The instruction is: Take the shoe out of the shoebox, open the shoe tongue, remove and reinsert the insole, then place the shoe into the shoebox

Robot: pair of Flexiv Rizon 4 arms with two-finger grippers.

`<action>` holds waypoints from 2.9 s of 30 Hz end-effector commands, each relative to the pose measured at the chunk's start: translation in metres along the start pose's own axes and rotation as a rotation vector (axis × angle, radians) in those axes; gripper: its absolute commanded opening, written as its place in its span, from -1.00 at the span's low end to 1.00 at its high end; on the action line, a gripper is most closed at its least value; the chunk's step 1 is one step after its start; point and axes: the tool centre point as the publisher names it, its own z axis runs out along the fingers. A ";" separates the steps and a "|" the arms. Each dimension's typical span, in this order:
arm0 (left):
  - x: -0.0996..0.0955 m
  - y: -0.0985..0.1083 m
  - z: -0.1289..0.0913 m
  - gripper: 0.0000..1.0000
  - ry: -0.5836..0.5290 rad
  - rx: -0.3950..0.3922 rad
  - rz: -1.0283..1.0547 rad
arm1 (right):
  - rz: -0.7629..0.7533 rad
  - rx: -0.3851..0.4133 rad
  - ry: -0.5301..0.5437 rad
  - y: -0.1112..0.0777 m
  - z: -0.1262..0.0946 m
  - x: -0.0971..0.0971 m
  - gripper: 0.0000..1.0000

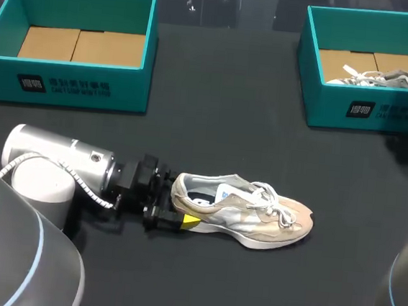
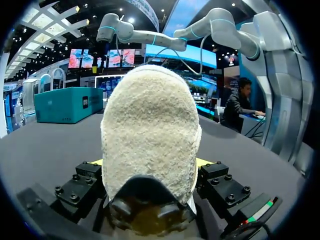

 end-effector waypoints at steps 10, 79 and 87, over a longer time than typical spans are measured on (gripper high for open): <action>0.000 0.005 0.000 -1.00 -0.057 0.002 -0.023 | 0.001 -0.001 -0.002 -0.001 0.000 0.000 1.00; -0.001 0.005 -0.001 -1.00 -0.056 0.001 -0.024 | 0.110 -0.036 -0.187 -0.244 -0.071 0.347 1.00; -0.001 0.005 -0.001 -1.00 -0.056 0.001 -0.024 | 0.120 0.013 -0.284 -0.254 -0.063 0.388 1.00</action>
